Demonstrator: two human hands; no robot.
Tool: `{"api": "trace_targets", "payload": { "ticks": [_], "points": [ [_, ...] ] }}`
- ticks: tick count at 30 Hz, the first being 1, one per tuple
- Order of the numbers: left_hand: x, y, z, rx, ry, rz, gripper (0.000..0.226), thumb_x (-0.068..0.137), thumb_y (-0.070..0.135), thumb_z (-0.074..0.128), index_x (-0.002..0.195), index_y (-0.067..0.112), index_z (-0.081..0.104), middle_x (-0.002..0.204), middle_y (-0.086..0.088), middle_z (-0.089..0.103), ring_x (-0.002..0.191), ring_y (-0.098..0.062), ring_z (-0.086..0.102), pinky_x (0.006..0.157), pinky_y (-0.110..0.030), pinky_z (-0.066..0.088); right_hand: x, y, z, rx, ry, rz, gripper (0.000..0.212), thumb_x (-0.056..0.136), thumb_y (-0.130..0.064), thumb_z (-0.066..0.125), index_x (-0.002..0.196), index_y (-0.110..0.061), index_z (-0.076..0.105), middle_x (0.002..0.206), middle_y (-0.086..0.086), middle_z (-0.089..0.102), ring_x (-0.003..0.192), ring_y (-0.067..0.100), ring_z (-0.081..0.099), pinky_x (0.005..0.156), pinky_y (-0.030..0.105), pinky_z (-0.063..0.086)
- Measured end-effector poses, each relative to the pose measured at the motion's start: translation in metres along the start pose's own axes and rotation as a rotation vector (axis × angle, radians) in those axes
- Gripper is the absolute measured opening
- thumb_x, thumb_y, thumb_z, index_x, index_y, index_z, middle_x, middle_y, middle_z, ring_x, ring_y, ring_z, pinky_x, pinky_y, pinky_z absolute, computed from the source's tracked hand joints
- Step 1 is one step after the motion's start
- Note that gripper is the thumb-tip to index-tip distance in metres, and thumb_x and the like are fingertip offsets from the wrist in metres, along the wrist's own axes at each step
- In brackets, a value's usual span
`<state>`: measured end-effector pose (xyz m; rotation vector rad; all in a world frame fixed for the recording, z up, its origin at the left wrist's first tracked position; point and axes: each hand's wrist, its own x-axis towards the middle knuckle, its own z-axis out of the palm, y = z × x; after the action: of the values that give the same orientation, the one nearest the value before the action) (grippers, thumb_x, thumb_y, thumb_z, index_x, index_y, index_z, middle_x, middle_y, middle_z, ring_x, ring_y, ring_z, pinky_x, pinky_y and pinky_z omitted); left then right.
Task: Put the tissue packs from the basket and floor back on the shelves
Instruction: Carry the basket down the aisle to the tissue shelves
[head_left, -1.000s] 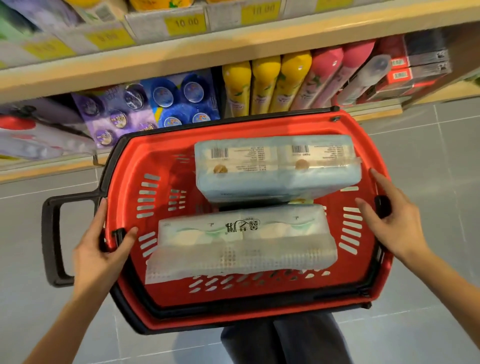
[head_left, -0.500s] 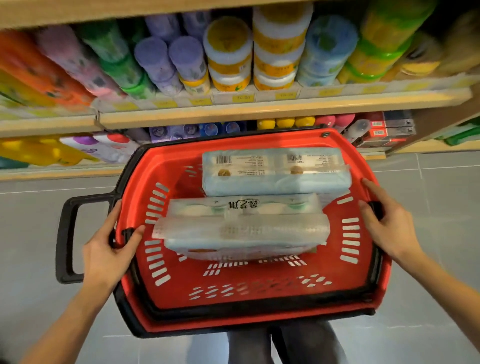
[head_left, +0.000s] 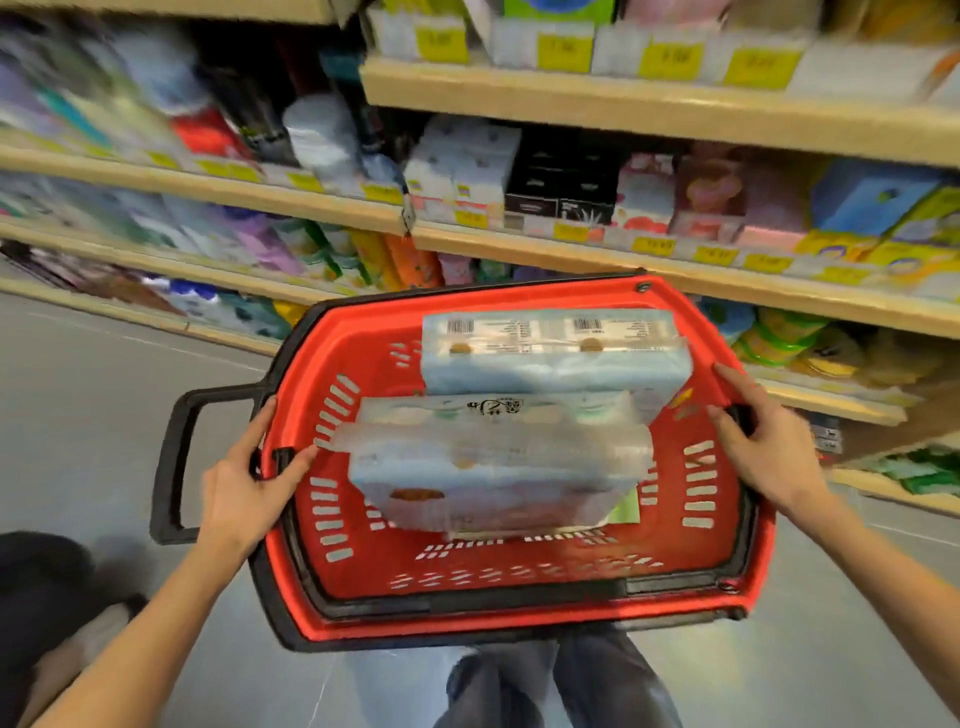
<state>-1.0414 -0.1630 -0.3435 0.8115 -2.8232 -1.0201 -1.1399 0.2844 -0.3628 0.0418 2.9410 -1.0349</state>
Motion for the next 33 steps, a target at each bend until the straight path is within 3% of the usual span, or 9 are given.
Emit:
{"api": "trace_targets", "payload": {
  "ticks": [3, 7, 11, 15, 18, 25, 27, 30, 33],
  "points": [
    [-0.02, -0.009, -0.059, -0.024, 0.085, -0.041, 0.081, 0.065, 0.064, 0.06, 0.137, 0.033, 0.041, 0.109, -0.011, 0.068, 0.099, -0.03, 0.064, 0.087, -0.043, 0.05, 0.006, -0.054, -0.007, 0.01, -0.029, -0.105, 0.046, 0.087, -0.022, 0.055, 0.132, -0.016, 0.047, 0.127, 0.015, 0.058, 0.108, 0.033, 0.06, 0.082, 0.033, 0.043],
    [-0.048, -0.028, -0.134, -0.071, 0.2, -0.086, 0.065, 0.078, 0.035, 0.07, 0.137, 0.027, 0.044, 0.122, -0.013, 0.063, 0.11, -0.029, 0.06, 0.095, -0.043, 0.046, 0.008, -0.131, -0.01, -0.016, -0.046, -0.238, 0.046, 0.086, -0.014, 0.058, 0.131, -0.017, 0.049, 0.128, 0.014, 0.058, 0.106, 0.035, 0.06, 0.073, 0.033, 0.04],
    [-0.076, -0.053, -0.203, -0.109, 0.281, -0.135, 0.071, 0.073, 0.045, 0.072, 0.136, 0.031, 0.043, 0.125, -0.009, 0.062, 0.11, -0.027, 0.06, 0.096, -0.044, 0.046, 0.007, -0.207, -0.008, 0.012, -0.085, -0.362, 0.046, 0.083, -0.011, 0.06, 0.129, -0.013, 0.051, 0.128, 0.015, 0.058, 0.118, 0.032, 0.054, 0.092, 0.036, 0.041],
    [-0.097, -0.07, -0.253, -0.109, 0.392, -0.163, 0.073, 0.072, 0.044, 0.074, 0.136, 0.028, 0.044, 0.118, -0.011, 0.065, 0.103, -0.027, 0.062, 0.088, -0.039, 0.047, 0.008, -0.273, 0.009, 0.053, -0.127, -0.463, 0.047, 0.081, -0.006, 0.062, 0.127, -0.01, 0.052, 0.13, 0.016, 0.056, 0.119, 0.031, 0.053, 0.095, 0.036, 0.039],
    [-0.108, -0.083, -0.278, -0.107, 0.459, -0.215, 0.067, 0.076, 0.033, 0.072, 0.137, 0.026, 0.044, 0.117, -0.013, 0.065, 0.102, -0.028, 0.063, 0.091, -0.04, 0.047, 0.012, -0.316, 0.026, 0.072, -0.169, -0.527, 0.047, 0.082, -0.006, 0.062, 0.127, -0.01, 0.052, 0.129, 0.016, 0.056, 0.119, 0.031, 0.052, 0.096, 0.035, 0.038],
    [-0.098, -0.12, -0.319, -0.069, 0.605, -0.359, 0.068, 0.073, 0.032, 0.075, 0.135, 0.024, 0.047, 0.116, -0.01, 0.067, 0.107, -0.025, 0.061, 0.091, -0.036, 0.044, 0.056, -0.409, 0.091, 0.09, -0.3, -0.661, 0.048, 0.081, -0.015, 0.062, 0.127, -0.013, 0.053, 0.123, 0.019, 0.06, 0.112, 0.034, 0.057, 0.09, 0.037, 0.041],
    [-0.084, -0.129, -0.328, -0.063, 0.634, -0.4, 0.068, 0.073, 0.032, 0.076, 0.134, 0.025, 0.048, 0.115, -0.01, 0.067, 0.107, -0.025, 0.062, 0.09, -0.036, 0.044, 0.074, -0.439, 0.114, 0.097, -0.345, -0.678, 0.048, 0.081, -0.007, 0.062, 0.128, -0.01, 0.052, 0.125, 0.018, 0.059, 0.116, 0.033, 0.055, 0.091, 0.034, 0.039],
    [-0.058, -0.14, -0.341, -0.077, 0.687, -0.465, 0.07, 0.072, 0.033, 0.076, 0.135, 0.024, 0.047, 0.117, -0.01, 0.066, 0.108, -0.024, 0.061, 0.093, -0.037, 0.044, 0.11, -0.487, 0.151, 0.095, -0.413, -0.728, 0.047, 0.082, -0.008, 0.062, 0.128, -0.012, 0.052, 0.109, 0.013, 0.063, 0.111, 0.036, 0.056, 0.08, 0.031, 0.038],
    [-0.027, -0.149, -0.357, -0.076, 0.747, -0.515, 0.07, 0.071, 0.034, 0.076, 0.135, 0.025, 0.048, 0.119, -0.009, 0.066, 0.11, -0.024, 0.06, 0.091, -0.035, 0.044, 0.147, -0.537, 0.184, 0.091, -0.456, -0.776, 0.048, 0.082, -0.013, 0.063, 0.128, -0.017, 0.052, 0.122, 0.016, 0.062, 0.109, 0.034, 0.058, 0.08, 0.032, 0.04]
  ]
}}
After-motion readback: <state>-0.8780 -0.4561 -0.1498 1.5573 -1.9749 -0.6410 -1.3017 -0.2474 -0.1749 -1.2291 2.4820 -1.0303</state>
